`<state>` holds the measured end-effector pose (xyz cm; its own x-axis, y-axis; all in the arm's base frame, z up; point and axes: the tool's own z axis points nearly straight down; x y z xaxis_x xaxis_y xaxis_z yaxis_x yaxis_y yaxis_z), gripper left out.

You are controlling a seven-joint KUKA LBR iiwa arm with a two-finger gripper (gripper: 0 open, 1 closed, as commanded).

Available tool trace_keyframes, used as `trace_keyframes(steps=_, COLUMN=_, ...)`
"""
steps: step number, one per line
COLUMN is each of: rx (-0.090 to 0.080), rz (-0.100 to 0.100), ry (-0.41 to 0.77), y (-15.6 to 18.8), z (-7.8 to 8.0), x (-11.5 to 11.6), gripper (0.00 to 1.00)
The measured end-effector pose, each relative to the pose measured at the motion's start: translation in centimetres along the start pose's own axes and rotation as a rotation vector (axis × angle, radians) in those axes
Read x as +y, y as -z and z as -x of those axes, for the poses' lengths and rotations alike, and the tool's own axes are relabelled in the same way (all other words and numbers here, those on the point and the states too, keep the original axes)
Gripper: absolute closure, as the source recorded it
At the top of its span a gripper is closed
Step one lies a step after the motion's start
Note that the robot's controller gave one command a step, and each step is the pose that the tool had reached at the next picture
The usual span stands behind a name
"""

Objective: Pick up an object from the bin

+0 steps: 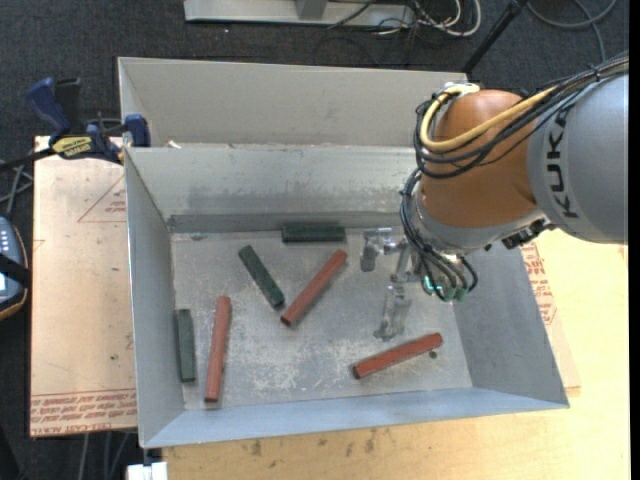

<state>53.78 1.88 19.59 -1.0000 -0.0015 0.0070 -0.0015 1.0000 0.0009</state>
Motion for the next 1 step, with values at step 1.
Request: trace_keyframes(steps=1, rx=-0.008, rz=0.000, ry=-0.001, y=0.40, z=0.16, x=-0.01, gripper=0.00)
